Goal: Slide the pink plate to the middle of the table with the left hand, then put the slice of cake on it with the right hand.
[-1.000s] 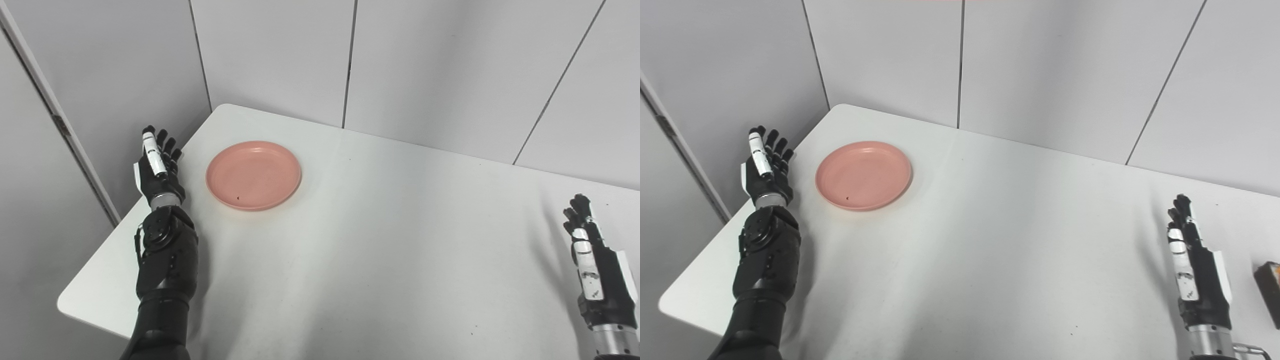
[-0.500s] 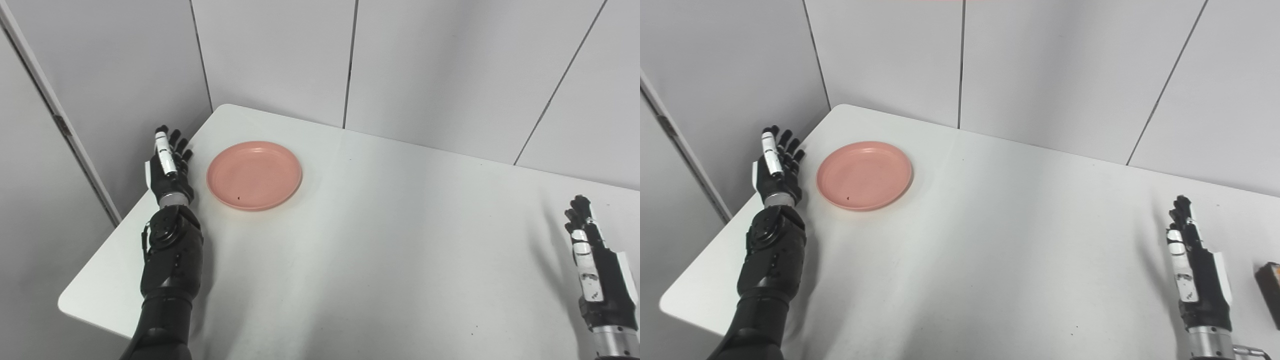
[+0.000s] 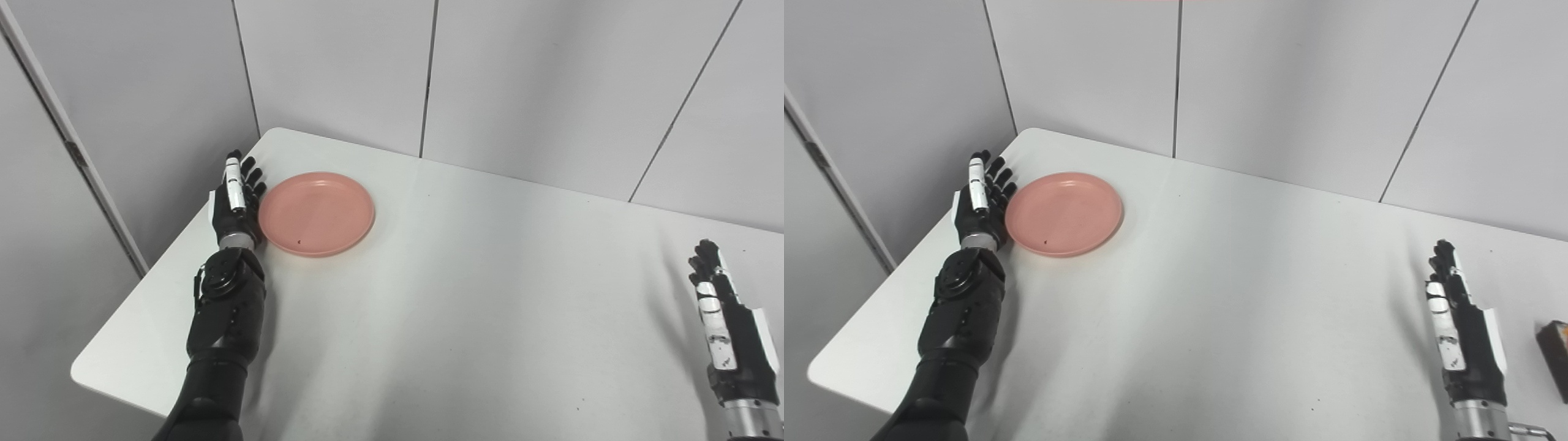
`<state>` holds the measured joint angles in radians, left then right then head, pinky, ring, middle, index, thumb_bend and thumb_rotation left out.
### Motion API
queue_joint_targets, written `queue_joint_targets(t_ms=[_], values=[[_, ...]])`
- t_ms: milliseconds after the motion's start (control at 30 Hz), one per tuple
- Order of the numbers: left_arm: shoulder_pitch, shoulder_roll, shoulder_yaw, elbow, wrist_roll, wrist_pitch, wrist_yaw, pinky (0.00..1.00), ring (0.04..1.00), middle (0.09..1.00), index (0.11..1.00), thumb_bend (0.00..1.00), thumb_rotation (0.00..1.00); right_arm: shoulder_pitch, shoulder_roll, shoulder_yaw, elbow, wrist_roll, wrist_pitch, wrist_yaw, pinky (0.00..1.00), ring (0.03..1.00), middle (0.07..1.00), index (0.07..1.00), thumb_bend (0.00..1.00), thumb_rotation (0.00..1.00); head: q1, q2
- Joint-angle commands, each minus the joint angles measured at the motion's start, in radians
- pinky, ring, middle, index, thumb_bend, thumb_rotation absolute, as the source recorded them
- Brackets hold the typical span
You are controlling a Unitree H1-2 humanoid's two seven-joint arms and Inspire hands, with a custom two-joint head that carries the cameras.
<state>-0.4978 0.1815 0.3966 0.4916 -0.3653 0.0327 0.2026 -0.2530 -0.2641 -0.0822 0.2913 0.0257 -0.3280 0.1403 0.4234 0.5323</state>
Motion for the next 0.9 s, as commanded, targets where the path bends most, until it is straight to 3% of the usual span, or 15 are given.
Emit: queue_joint_targets(t_ms=[0, 333, 700, 867], values=[[-0.017, -0.008, -0.013, 0.016, 0.005, 0.039, -0.004, 0.92, 0.922, 0.924, 0.920, 0.37, 1.00, 0.061, 0.032, 0.012, 0.025, 0.004, 0.013, -0.010, 0.98, 0.967, 0.977, 0.969, 0.33, 1.00, -0.001, 0.003], [-0.017, -0.013, -0.056, 0.021, 0.020, 0.044, -0.022, 0.92, 0.926, 0.931, 0.929, 0.38, 1.00, 0.073, 0.044, 0.013, -0.026, -0.021, 0.062, -0.027, 0.95, 0.955, 0.965, 0.962, 0.31, 1.00, -0.017, 0.013], [-0.017, -0.054, -0.097, -0.020, 0.014, 0.116, -0.056, 0.88, 0.902, 0.913, 0.916, 0.37, 1.00, 0.098, 0.061, 0.026, -0.135, -0.041, 0.134, -0.035, 0.93, 0.942, 0.957, 0.954, 0.32, 1.00, -0.046, 0.027], [-0.018, -0.089, -0.124, -0.052, 0.004, 0.146, -0.076, 0.88, 0.900, 0.910, 0.906, 0.36, 1.00, 0.105, 0.070, 0.029, -0.173, -0.054, 0.162, -0.044, 0.90, 0.933, 0.949, 0.949, 0.27, 1.00, -0.058, 0.033]])
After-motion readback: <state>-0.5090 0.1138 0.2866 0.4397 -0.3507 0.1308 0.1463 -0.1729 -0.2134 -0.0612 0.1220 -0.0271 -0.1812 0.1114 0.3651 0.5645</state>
